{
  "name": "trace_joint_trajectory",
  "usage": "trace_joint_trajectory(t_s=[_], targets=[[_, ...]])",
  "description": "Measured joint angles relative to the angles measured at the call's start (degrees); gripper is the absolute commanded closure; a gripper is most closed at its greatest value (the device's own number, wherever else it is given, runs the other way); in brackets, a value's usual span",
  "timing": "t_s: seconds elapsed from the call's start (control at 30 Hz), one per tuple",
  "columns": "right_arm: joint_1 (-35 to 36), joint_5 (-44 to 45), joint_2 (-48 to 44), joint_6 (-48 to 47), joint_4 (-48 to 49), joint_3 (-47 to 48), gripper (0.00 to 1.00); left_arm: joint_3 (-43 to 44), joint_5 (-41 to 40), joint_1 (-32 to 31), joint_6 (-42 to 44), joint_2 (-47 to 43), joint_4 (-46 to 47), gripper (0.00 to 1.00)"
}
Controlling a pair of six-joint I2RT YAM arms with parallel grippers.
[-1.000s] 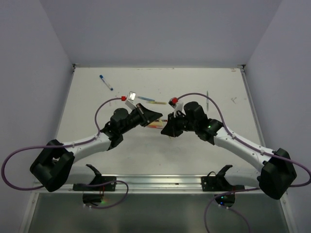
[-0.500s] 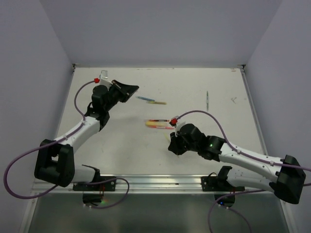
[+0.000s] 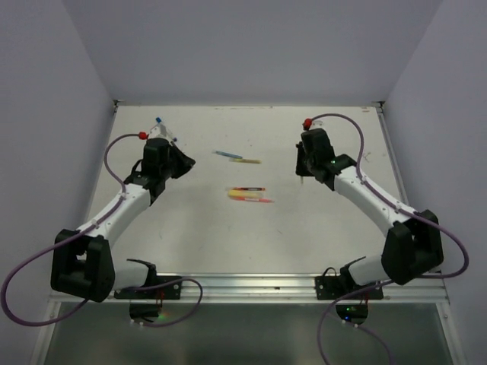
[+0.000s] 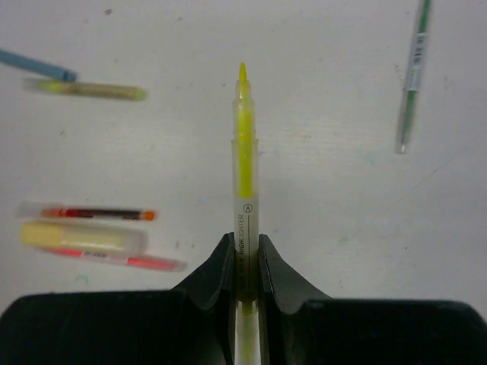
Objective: Open the pen caps
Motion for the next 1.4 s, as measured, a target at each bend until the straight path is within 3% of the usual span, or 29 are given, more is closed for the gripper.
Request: trace_joint_trajectory(t_s=[0.3,0.53,0.83,1.4], targets=[[-16.5,2.8,16.3,-4.2,3.5,6.1,1.0,0.5,-14.0,6.4,6.7,3.9,-9.3,1.0],[-22.2,3.6,24.3,-5.9,3.7,12.1,1.0,4.0,-16.2,15.3,9.7,14.9,-9.9,1.0],[-23.8,3.5,33.0,-7.8,4.0,18.8,1.0,7.5,-12.2,22.8,12.7,25.2,-6.5,1.0],[-25.4,3.5,41.0,-10.6,3.5,24.7,1.0,14.8,2.7,24.1,14.1,34.9,3.6,1.0]])
